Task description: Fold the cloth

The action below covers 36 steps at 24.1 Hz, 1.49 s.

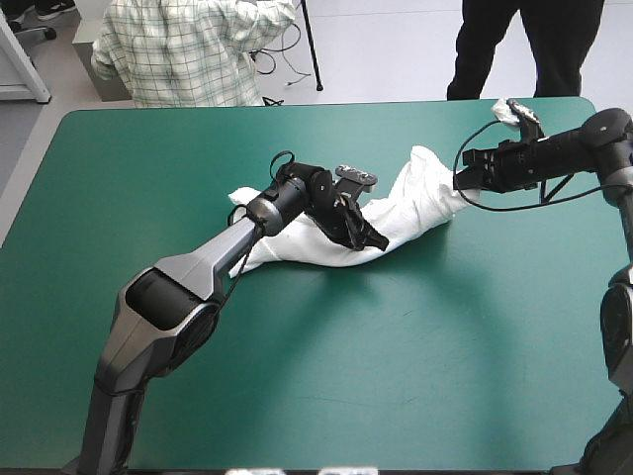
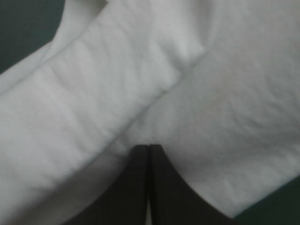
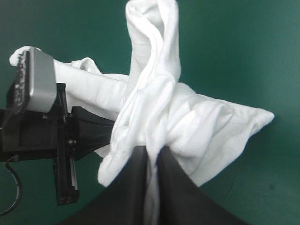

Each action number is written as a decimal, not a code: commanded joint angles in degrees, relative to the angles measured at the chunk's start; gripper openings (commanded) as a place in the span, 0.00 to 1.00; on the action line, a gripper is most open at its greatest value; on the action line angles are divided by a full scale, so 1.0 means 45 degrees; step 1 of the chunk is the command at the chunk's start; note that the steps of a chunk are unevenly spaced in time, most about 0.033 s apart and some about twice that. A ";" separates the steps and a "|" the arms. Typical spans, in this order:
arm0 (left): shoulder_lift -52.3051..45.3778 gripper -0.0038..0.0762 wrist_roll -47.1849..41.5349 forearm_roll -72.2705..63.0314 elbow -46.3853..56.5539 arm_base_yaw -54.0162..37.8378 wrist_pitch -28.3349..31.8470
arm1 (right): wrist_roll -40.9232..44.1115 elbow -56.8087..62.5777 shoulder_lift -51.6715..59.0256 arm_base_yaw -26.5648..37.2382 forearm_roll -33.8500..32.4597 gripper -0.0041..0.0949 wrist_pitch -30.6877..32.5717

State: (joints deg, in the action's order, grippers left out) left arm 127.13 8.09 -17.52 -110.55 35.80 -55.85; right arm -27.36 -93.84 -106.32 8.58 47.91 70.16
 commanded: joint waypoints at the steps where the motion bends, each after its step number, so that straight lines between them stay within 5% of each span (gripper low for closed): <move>1: -0.0526 0.04 -0.0173 -0.0164 -0.0233 0.0002 0.0043 | -0.0027 -0.0411 0.0948 0.0092 0.0808 0.02 0.0308; 8: -0.0645 0.04 -0.0194 -0.0163 -0.0357 -0.0203 0.0120 | 0.0115 -0.0411 0.0948 -0.0139 0.0839 0.02 0.0308; 17: -0.3427 0.04 -0.0225 0.0258 -0.0552 -0.1965 -0.1638 | 0.0115 -0.0496 0.0948 -0.0866 0.0997 0.02 0.0289; 27: -0.8678 0.04 -0.0499 0.1504 -0.0552 -0.2494 -0.3467 | 0.1504 -0.3067 -0.0486 -0.5753 0.1088 0.02 -0.1566; 36: -0.9723 0.04 -0.1207 0.1503 -0.0507 -0.2494 -0.3991 | 0.2253 -0.7063 -0.4510 -0.8612 0.1088 0.07 -0.1270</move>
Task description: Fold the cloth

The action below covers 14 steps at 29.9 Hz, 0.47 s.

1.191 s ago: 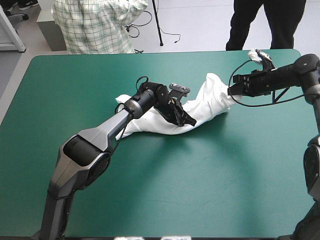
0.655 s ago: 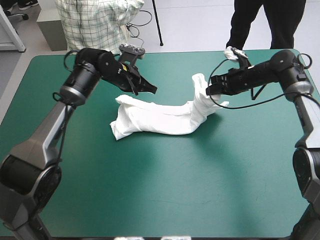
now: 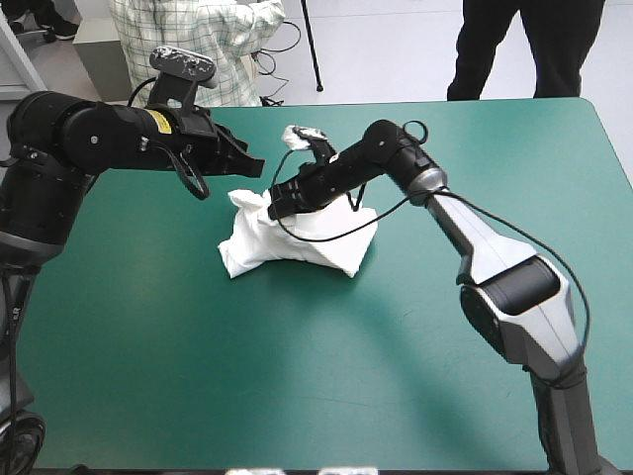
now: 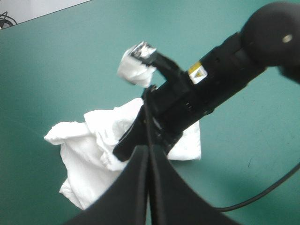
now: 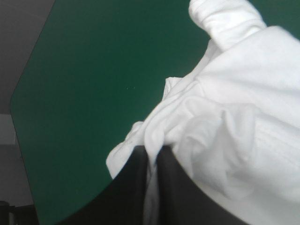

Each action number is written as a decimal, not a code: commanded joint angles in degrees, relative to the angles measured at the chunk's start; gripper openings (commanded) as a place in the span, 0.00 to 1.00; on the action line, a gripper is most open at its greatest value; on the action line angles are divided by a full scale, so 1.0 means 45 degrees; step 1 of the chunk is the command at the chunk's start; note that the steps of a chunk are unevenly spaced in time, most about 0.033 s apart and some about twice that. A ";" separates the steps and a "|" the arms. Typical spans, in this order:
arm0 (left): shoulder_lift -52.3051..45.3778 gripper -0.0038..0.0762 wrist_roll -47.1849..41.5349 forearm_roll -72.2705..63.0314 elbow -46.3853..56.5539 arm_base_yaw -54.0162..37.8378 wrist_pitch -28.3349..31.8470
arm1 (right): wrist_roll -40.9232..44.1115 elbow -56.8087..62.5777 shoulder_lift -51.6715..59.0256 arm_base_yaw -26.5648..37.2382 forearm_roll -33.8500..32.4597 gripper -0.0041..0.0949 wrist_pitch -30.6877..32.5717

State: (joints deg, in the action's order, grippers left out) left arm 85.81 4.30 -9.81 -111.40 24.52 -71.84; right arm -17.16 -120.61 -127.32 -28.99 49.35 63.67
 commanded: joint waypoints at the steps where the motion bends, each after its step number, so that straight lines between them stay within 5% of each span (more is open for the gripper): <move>1: -0.0570 0.04 -0.0394 -0.0210 -0.0318 0.0012 -0.0438 | -0.0013 -0.1370 -0.0132 -0.0296 0.0784 0.12 0.0410; 8: -0.0570 0.04 -0.0525 -0.0210 -0.0318 0.0012 -0.0438 | -0.0160 -0.3117 -0.0740 -0.0337 0.0727 0.72 0.1743; 10: -0.0570 0.04 -0.0525 -0.0210 -0.0318 0.0012 -0.0438 | -0.0079 -0.3437 -0.0626 -0.0337 0.0727 0.78 0.1743; 14: -0.0654 0.04 -0.0525 -0.0210 -0.0318 0.0012 -0.0438 | -0.0012 -0.3733 0.0233 -0.0225 -0.0025 0.71 0.1743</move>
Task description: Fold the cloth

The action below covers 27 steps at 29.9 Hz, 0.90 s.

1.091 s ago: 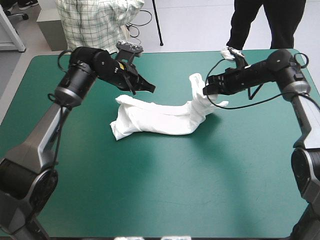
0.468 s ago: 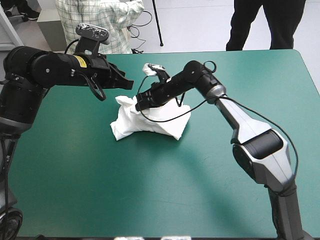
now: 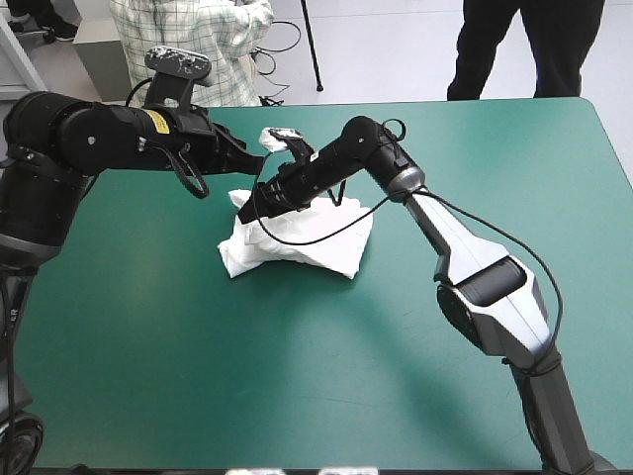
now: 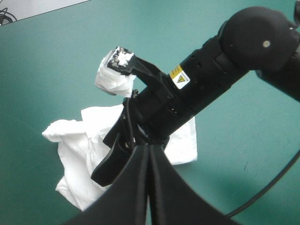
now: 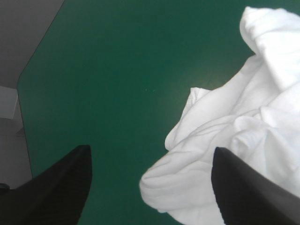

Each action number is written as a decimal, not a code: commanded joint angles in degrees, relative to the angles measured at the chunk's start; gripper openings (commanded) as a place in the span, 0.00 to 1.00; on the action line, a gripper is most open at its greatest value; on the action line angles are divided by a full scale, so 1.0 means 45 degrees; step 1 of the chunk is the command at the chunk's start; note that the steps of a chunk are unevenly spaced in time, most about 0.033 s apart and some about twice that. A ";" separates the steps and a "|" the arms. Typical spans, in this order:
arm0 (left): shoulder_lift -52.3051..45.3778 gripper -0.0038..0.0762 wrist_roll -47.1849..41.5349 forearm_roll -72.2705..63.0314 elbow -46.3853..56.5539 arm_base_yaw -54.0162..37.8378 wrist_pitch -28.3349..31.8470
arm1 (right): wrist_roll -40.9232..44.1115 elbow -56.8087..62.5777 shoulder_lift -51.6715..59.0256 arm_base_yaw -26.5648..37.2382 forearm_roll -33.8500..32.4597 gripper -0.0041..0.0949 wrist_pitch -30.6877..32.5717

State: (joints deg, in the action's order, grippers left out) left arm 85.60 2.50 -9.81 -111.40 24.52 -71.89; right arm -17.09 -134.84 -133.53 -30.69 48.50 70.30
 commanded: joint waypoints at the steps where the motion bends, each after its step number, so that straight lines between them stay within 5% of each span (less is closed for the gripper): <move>1: -0.0626 0.04 -0.0125 -0.0210 -0.0318 0.0012 -0.0427 | 0.0268 -0.0569 0.1940 0.0231 -0.0332 0.70 0.0268; 5: -0.0773 0.04 -0.0125 -0.0210 -0.0318 0.0012 -0.0427 | 0.1573 -0.0508 0.3308 0.0775 -0.3051 0.68 0.0285; 13: -0.1040 0.04 -0.0125 -0.0210 -0.0318 0.0012 -0.0427 | 0.1788 0.3029 0.6580 0.3408 -0.4109 0.68 0.0285; 21: -0.1046 0.05 0.0024 -0.0130 -0.0318 0.0012 -0.0427 | 0.0250 0.8064 0.8073 0.4703 -0.3463 0.68 -0.0191; 27: -0.1046 0.19 0.0072 -0.0130 -0.0318 0.0012 -0.0427 | -0.1540 1.0039 0.6982 0.4703 -0.0815 0.68 -0.1926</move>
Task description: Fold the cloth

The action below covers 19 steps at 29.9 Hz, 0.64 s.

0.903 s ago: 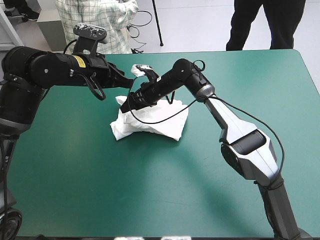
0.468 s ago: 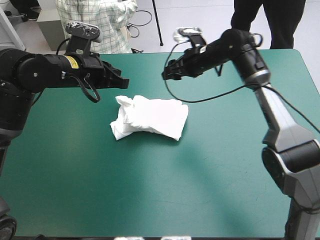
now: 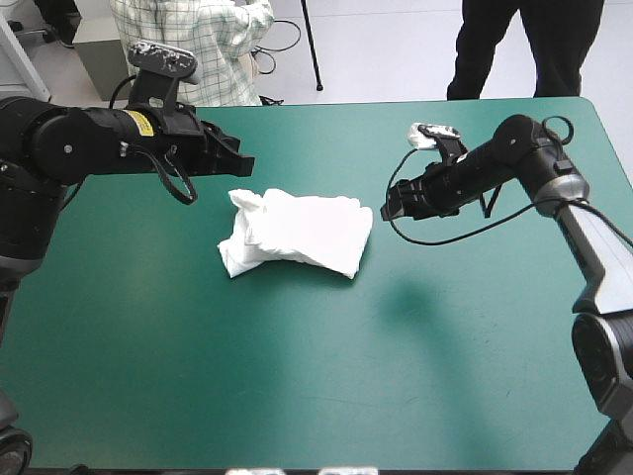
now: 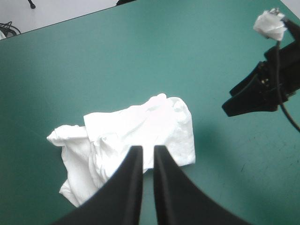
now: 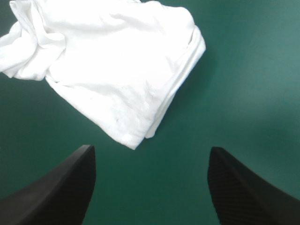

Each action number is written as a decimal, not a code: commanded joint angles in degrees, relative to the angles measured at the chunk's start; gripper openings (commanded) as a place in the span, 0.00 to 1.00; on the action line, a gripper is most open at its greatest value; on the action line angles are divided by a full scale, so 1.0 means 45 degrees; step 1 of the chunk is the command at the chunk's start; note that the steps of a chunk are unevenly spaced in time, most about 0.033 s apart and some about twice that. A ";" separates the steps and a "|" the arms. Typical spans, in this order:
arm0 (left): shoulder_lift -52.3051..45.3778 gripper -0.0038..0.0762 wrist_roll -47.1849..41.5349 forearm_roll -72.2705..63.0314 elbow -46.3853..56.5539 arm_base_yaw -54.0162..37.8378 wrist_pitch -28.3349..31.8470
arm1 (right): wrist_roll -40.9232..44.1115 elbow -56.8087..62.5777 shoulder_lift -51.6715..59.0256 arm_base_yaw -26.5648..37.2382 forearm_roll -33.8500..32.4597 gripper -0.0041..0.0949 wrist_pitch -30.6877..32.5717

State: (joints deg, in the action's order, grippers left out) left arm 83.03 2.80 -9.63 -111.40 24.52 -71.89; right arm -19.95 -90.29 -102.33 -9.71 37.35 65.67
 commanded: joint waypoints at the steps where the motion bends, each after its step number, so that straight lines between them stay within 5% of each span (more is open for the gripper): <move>1: -0.0477 0.20 0.0006 -0.0171 -0.0318 0.0012 -0.0427 | -0.1076 0.0196 -0.0269 0.0039 0.1982 0.68 -0.0957; 9: -0.0477 0.22 0.0006 -0.0161 -0.0318 0.0012 -0.0427 | -0.2575 0.0196 -0.2275 -0.0109 0.4586 0.68 -0.1218; 19: -0.0504 0.22 0.0006 -0.0161 -0.0341 0.0012 -0.0427 | -0.2910 0.0196 -0.3509 -0.1222 0.4850 0.68 -0.2014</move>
State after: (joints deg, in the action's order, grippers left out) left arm 83.03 2.91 -9.63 -111.40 24.52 -71.89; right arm -32.20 -88.13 -120.01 -14.16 56.90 57.02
